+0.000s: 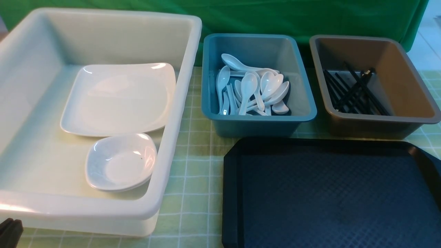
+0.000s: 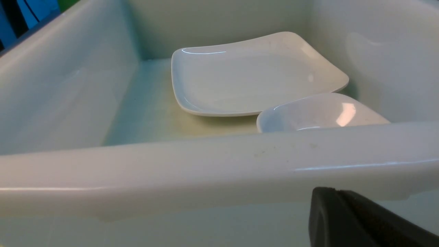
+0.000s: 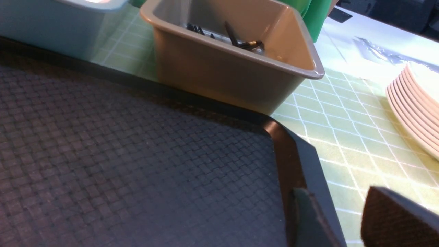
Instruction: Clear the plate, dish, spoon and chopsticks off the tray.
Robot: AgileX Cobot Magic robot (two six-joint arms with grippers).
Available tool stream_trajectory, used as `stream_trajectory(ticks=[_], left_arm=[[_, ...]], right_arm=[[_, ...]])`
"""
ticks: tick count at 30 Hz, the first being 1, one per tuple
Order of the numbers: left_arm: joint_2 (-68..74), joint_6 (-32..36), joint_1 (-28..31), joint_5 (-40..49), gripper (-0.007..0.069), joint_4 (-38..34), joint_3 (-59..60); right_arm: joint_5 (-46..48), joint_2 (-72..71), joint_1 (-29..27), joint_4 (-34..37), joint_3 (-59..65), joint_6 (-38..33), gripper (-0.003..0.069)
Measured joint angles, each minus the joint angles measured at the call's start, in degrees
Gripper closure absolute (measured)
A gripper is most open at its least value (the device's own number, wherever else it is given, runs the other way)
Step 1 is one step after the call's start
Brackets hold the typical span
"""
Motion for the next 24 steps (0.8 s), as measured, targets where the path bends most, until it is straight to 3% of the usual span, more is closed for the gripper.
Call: stream_trajectory(ticks=[24], left_arm=[[0.0, 1.19, 0.0, 0.0, 0.0626, 0.0, 0.0]], right_arm=[[0.0, 0.0, -0.01, 0.06, 0.0, 0.0, 0.0418]])
